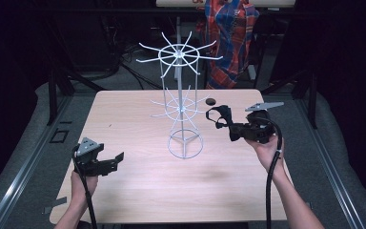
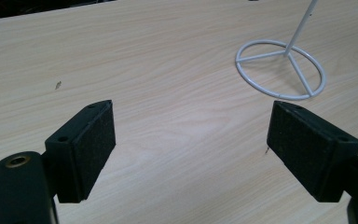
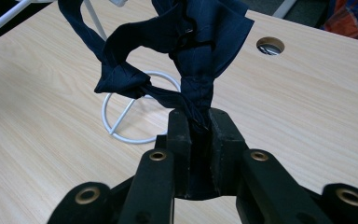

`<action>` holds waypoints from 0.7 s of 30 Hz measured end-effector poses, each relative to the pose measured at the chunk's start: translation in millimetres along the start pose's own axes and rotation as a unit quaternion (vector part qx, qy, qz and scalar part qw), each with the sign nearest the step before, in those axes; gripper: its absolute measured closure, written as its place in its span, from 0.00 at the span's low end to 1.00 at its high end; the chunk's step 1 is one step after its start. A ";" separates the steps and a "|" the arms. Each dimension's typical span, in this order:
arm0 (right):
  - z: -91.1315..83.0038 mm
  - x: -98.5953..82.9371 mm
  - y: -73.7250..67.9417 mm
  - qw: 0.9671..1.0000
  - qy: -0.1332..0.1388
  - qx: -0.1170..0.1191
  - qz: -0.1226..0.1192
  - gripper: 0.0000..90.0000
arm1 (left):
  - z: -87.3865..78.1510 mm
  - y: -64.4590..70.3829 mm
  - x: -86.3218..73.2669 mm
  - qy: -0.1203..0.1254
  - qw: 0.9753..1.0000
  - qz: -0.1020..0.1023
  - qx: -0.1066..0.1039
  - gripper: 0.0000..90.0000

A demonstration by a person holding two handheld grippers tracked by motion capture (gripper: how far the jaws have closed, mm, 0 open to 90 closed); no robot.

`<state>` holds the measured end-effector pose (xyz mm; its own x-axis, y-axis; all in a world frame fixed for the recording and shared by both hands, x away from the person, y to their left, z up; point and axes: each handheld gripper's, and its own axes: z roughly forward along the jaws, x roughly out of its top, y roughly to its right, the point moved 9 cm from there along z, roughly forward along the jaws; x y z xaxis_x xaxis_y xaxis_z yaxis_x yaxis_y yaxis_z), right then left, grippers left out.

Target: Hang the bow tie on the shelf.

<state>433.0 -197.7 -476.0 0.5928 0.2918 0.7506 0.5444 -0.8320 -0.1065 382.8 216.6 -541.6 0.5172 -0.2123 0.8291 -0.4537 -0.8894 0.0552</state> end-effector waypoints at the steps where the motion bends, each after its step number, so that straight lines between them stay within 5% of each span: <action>1: 0.4 -0.2 0.1 1.000 -0.003 -0.001 0.000 0.89 | 0.0 0.0 0.1 0.000 1.000 0.000 0.000 0.17; 21: 23.0 9.0 -11.6 1.000 -0.011 0.010 -0.004 0.89 | -0.9 -0.1 -0.1 0.002 1.000 -0.002 0.001 0.17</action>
<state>445.6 -174.5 -483.0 0.6014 0.3080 0.7372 0.5601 -0.8206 -0.1140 382.1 217.1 -541.2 0.5165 -0.2063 0.8311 -0.4499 -0.8911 0.0585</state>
